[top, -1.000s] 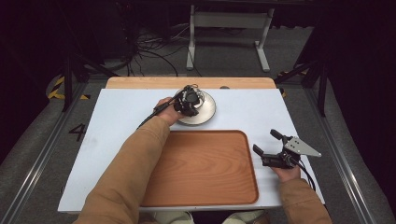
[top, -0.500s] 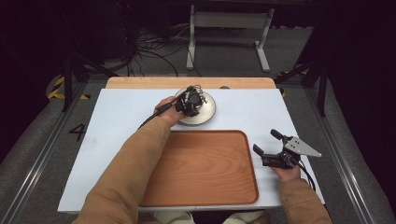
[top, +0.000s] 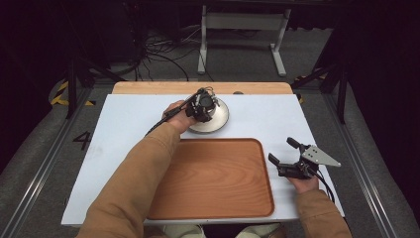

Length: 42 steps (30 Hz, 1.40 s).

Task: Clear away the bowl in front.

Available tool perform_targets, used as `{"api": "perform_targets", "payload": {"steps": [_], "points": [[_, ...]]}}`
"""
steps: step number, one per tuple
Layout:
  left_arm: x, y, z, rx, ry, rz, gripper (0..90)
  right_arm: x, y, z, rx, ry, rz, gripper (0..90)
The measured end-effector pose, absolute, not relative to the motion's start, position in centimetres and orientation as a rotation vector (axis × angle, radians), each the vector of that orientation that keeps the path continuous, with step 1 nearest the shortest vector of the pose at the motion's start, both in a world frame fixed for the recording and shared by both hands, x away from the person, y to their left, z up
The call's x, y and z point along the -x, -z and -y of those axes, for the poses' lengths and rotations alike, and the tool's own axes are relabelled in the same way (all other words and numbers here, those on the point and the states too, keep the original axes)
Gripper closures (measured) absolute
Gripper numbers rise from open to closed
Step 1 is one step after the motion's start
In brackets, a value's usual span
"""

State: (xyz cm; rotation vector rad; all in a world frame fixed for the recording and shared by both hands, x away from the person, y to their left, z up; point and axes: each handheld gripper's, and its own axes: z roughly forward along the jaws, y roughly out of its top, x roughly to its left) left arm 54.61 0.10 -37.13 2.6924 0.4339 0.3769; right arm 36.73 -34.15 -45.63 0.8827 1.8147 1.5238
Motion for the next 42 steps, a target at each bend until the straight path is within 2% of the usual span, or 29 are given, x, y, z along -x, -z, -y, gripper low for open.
{"api": "perform_targets", "payload": {"steps": [16,26,42], "points": [[-52.6,34.1,-0.4,-2.692,-0.352,-0.386,82.6,-36.7,45.6,34.1,-0.883,-1.523,-1.814,3.2],[-51.7,33.0,-1.1,-2.698,-0.279,-0.359,82.6,-36.7,45.6,34.1,-0.883,-1.522,-1.814,3.2],[-47.6,30.8,-1.2,-2.719,-0.215,-0.252,82.6,-36.7,45.6,34.1,-0.885,-1.522,-1.813,3.1]]}}
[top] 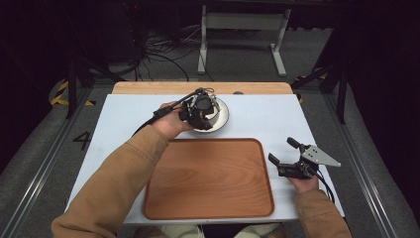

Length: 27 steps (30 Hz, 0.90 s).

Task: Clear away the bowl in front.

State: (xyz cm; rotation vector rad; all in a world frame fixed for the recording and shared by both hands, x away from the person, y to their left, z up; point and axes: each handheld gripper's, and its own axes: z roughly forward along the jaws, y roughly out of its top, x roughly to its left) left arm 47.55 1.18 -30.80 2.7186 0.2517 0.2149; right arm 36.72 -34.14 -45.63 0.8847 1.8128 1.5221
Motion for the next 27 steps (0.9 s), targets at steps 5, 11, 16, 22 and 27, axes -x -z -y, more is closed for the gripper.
{"api": "perform_targets", "payload": {"steps": [5,11,16,22,27], "points": [[-46.3,30.3,-1.2,-2.723,-0.199,-0.216,82.6,-36.7,45.6,34.1,-0.885,-1.52,-1.811,3.1],[-45.0,30.0,-1.4,-2.723,-0.173,-0.198,82.6,-36.7,45.6,34.2,-0.888,-1.522,-1.81,3.0],[-43.9,29.7,-1.7,-2.718,-0.16,-0.182,82.6,-36.7,45.6,34.2,-0.888,-1.521,-1.809,3.1],[-42.7,29.4,-2.0,-2.723,-0.142,-0.141,82.6,-36.7,45.6,34.2,-0.889,-1.522,-1.809,3.0],[-41.7,29.3,-2.0,-2.725,-0.133,-0.113,82.6,-36.7,45.6,34.2,-0.892,-1.521,-1.809,3.0]]}}
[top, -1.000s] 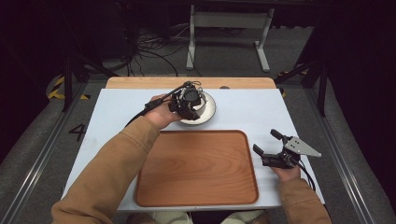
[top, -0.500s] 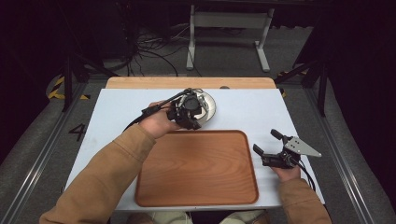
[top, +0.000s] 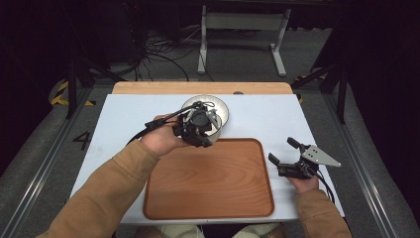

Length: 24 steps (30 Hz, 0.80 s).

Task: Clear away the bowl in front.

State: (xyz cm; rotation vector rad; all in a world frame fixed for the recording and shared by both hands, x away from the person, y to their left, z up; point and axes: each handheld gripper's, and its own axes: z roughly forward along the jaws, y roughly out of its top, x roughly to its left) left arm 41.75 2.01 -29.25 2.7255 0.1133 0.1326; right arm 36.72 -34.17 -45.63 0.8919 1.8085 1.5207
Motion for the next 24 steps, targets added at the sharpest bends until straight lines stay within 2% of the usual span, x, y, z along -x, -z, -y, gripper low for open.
{"api": "perform_targets", "payload": {"steps": [12,24], "points": [[-40.7,29.7,-1.9,-2.757,-0.118,-0.064,82.7,-36.7,45.6,34.2,-0.889,-1.521,-1.81,3.0],[-40.2,31.5,-1.7,-2.8,-0.032,-0.037,82.7,-36.7,45.6,34.2,-0.889,-1.522,-1.811,3.1]]}}
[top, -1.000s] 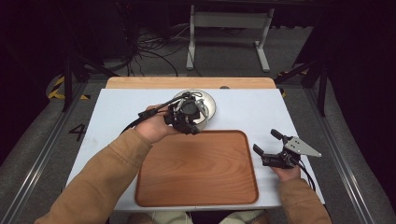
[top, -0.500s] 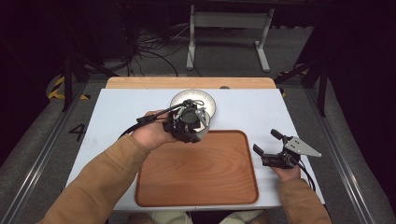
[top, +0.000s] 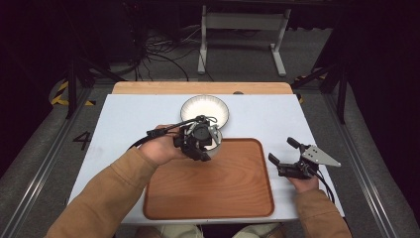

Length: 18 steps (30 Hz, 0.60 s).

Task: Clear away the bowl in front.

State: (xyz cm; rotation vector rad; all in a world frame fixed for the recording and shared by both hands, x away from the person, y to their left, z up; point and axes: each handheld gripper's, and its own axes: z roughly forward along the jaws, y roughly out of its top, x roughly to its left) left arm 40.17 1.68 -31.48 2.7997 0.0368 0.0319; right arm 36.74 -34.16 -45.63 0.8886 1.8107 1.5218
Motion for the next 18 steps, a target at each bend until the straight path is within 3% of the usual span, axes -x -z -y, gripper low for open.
{"api": "perform_targets", "payload": {"steps": [18], "points": [[-39.2,34.2,-0.6,-2.836,0.071,0.017,82.7,-36.7,45.6,34.1,-0.887,-1.522,-1.811,3.1]]}}
